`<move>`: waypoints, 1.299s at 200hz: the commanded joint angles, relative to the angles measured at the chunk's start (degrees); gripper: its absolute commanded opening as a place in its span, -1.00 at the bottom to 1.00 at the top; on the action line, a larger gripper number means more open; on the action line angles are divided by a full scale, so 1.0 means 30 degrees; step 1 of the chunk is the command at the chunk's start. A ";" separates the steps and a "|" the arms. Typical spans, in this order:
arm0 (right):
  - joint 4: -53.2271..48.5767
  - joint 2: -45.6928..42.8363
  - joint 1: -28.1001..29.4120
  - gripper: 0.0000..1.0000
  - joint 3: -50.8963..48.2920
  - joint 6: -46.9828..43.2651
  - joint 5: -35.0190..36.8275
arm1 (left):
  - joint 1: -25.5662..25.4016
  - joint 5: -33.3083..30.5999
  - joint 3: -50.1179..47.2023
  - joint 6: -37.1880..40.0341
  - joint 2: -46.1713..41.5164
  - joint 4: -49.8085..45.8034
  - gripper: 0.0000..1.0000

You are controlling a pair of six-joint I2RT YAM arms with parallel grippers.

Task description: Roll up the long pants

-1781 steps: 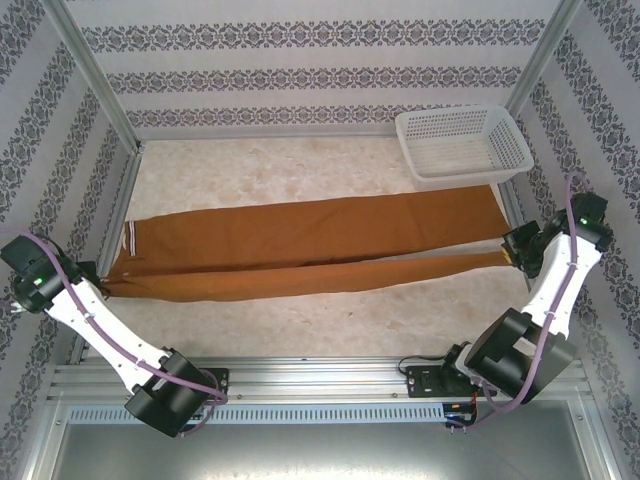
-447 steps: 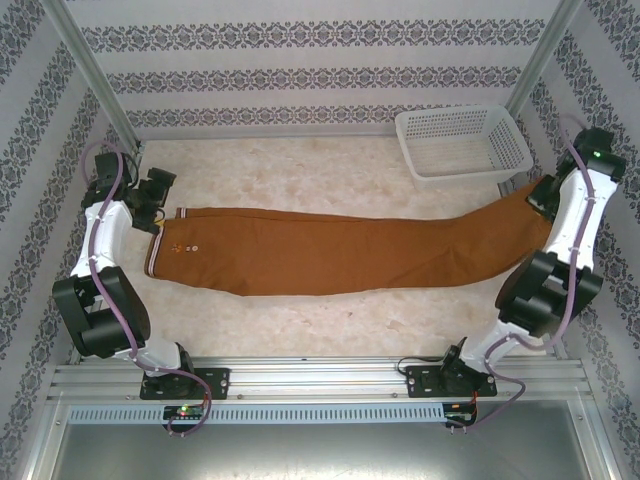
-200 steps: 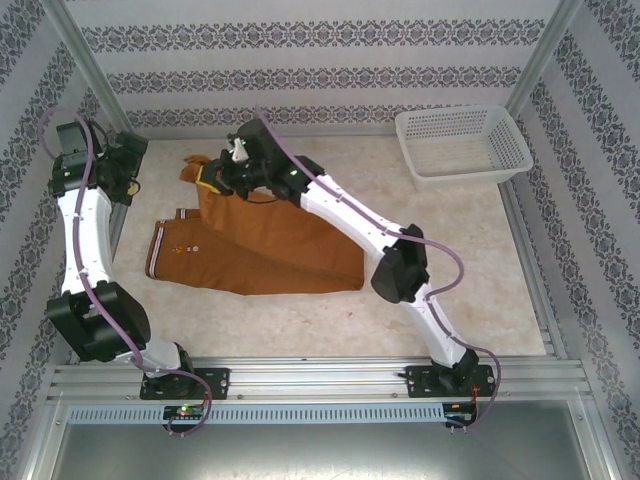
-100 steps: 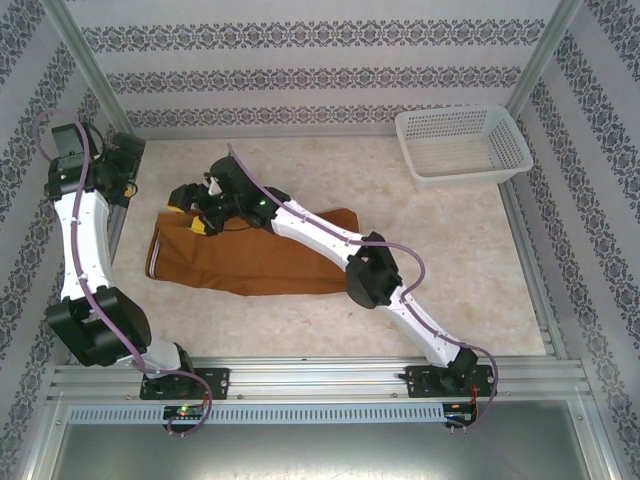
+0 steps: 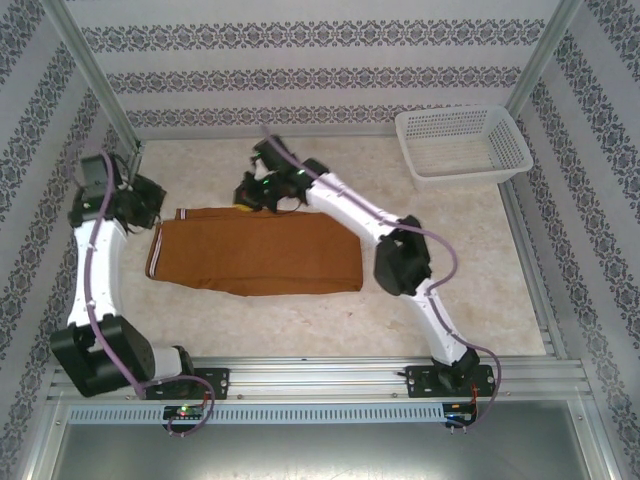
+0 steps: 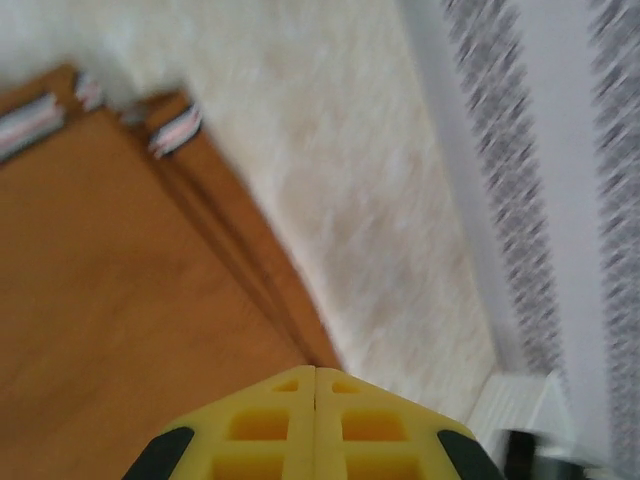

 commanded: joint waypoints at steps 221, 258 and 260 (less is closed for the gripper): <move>-0.0822 -0.4576 0.2386 -1.00 -1.6534 -0.7266 0.5526 | -0.7439 -0.4441 0.7858 0.1566 1.6776 -0.0622 -1.00; 0.0142 -0.3718 0.4799 -1.00 -1.5455 -0.5508 0.4541 | -0.8459 -0.3778 1.2469 0.1826 1.9544 -0.1937 -1.00; 0.0144 -0.3621 0.4883 -1.00 -1.5336 -0.5462 0.4521 | -0.8512 -0.3706 1.2746 0.1818 1.9693 -0.1960 -1.00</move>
